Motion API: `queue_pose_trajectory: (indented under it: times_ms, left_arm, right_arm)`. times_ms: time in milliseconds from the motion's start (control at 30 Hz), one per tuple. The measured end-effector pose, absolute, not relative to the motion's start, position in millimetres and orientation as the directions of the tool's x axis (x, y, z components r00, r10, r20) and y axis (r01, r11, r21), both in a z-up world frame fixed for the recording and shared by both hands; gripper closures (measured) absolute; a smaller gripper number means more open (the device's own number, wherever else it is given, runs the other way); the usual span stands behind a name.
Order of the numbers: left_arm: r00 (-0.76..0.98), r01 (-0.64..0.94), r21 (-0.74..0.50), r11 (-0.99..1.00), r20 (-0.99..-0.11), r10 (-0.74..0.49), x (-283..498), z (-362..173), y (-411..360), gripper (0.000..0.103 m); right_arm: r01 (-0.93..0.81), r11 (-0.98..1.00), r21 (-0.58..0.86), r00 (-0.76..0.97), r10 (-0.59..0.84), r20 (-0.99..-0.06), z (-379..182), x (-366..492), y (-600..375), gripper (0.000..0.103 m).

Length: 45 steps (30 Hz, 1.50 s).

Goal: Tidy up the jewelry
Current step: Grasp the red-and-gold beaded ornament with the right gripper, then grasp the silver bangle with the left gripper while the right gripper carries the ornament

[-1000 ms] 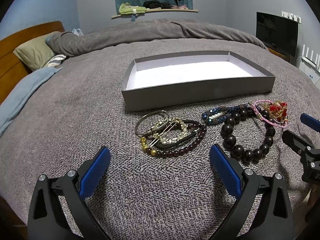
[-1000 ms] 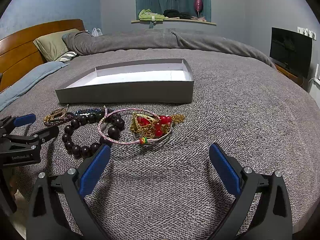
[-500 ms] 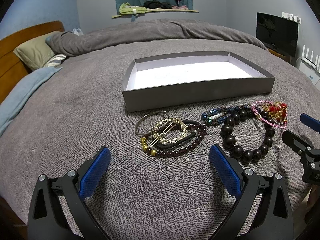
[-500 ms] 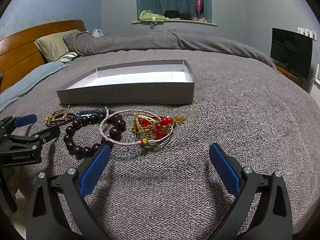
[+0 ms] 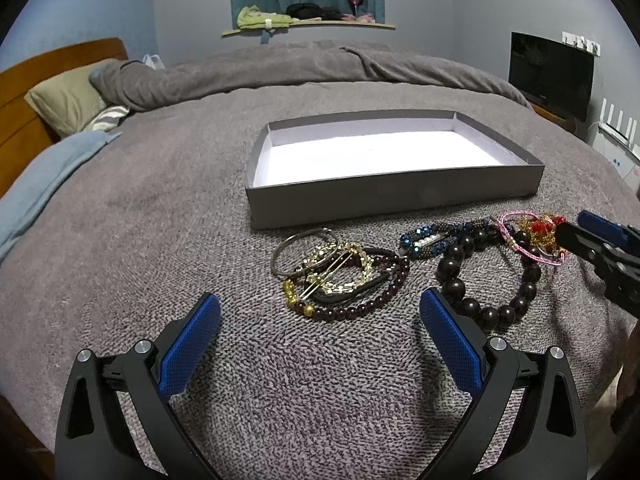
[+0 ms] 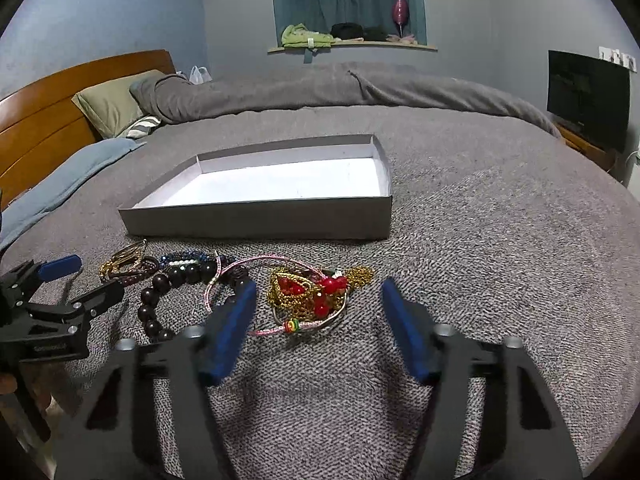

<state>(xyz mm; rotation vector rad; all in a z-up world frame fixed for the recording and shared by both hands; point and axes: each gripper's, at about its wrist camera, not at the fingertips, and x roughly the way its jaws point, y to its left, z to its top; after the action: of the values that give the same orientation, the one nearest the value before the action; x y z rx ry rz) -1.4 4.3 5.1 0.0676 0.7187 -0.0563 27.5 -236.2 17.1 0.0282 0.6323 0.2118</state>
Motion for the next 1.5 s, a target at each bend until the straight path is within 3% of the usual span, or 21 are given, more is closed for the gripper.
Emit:
queue_pose_trajectory:
  times_ms: [233,400,500,800,1167,1500]
  left_arm:
    - [0.751,0.08,0.035,0.996,-0.659,-0.037,0.0,4.6,5.5,0.004]
    - [0.753,0.078,0.027,0.997,-0.657,-0.042,0.0,6.2,8.4,0.004]
    - [0.753,0.08,0.022,0.997,-0.656,-0.046,0.5,6.7,9.4,0.004]
    - [0.734,0.099,-0.05,0.994,-0.67,-0.107,5.4,8.2,22.7,0.004]
    - [0.745,0.121,-0.047,0.992,-0.656,-0.122,7.3,13.1,32.0,0.004]
    - [0.716,0.223,-0.09,0.971,-0.661,-0.225,7.2,15.9,20.7,0.007]
  right_arm:
    - [-0.21,0.976,0.06,0.775,0.203,-0.598,18.2,30.3,-228.5,0.074]
    - [-0.189,0.979,0.074,0.76,0.194,-0.621,14.8,35.8,-230.0,0.075]
    - [-0.194,0.978,0.073,0.756,0.196,-0.624,14.9,36.6,-229.7,0.091]
    - [-0.238,0.968,0.079,0.796,0.241,-0.555,36.8,26.1,-228.6,0.093]
    - [-0.308,0.946,0.103,0.826,0.319,-0.465,83.7,23.8,-223.3,0.093]
    - [-0.318,0.939,0.128,0.845,0.342,-0.41,108.3,24.1,-228.0,0.093]
